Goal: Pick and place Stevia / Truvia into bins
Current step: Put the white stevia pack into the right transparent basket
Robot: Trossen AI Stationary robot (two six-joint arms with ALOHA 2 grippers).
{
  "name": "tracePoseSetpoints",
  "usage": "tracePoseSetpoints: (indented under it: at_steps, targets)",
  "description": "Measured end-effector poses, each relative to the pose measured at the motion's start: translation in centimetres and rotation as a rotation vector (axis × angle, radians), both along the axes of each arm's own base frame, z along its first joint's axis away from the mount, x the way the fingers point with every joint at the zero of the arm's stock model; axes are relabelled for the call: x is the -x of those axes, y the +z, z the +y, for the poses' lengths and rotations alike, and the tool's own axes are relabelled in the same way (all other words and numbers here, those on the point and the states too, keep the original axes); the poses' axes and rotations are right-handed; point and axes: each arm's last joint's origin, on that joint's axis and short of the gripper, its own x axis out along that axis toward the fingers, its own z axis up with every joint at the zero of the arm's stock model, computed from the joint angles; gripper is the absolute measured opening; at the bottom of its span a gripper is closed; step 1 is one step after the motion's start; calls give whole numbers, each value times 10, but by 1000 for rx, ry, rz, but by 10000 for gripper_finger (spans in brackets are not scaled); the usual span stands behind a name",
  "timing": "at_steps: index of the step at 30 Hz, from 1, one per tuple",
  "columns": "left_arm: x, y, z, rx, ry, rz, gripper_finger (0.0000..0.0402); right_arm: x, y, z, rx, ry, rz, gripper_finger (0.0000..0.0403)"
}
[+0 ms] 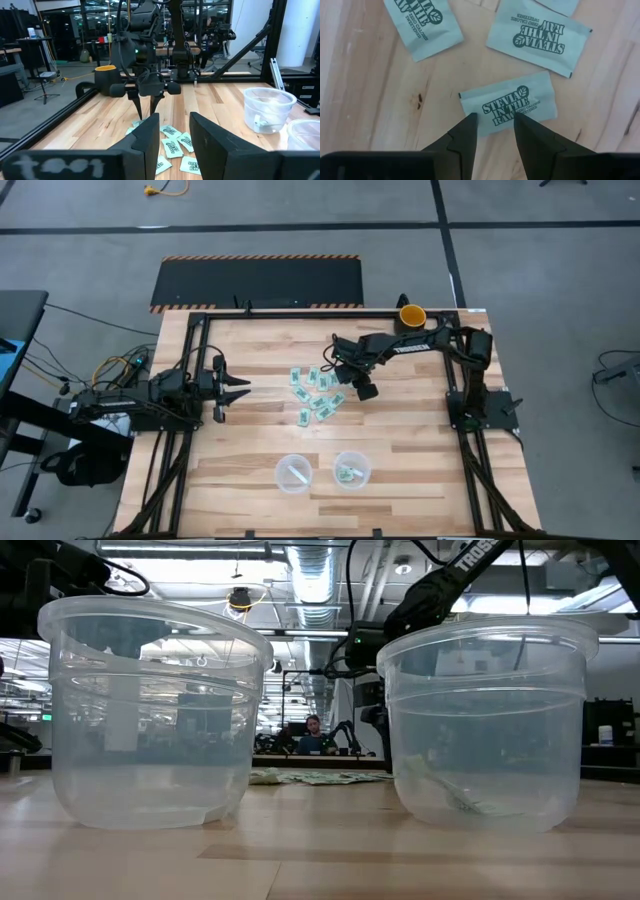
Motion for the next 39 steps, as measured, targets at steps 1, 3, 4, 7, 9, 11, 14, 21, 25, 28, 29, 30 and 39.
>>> tracePoseSetpoints:
  at_steps: [1, 3, 4, 7, 9, 11, 14, 21, 25, 28, 29, 30, 39]
  targets:
    - [0, 0, 0, 0, 0, 0, 97, 0, 0, 0, -6, 7, -1, 122]
    - [0, 0, 0, 0, 0, 0, 97, -2, -4, 2, -22, 32, -1, 122]
    - [0, 0, 0, 0, 0, 0, 97, -3, -5, 2, -29, 36, -7, 122]
    - [0, 0, 0, 0, 0, 0, 97, -4, -11, 4, -45, 43, 2, 122]
    - [0, 0, 0, 0, 0, 0, 97, -4, -13, 3, -50, 42, 7, 122]
    - [0, 0, 0, 0, 0, 0, 97, -4, -13, 3, -54, 41, 9, 122]
    - [0, 0, 0, 0, -1, 0, 97, -4, -13, 3, -54, 41, 10, 122]
    - [0, 0, 0, 0, 0, 0, 97, -3, -12, 4, -58, 26, 16, 96]
    - [0, 0, 0, 0, 0, 0, 98, -2, -12, 4, -62, 24, 21, 64]
    - [0, 0, 0, 0, 0, 0, 98, -2, -12, 4, -67, 9, 26, 43]
    - [0, 0, 0, 0, 0, 0, 98, -1, -12, 4, -67, 8, 28, 36]
    - [0, 0, 0, 0, -1, 0, 98, -1, -12, 4, -67, 8, 29, 29]
    - [0, 0, 0, 0, 0, 0, 98, -1, -12, 4, -75, -36, 37, 5]
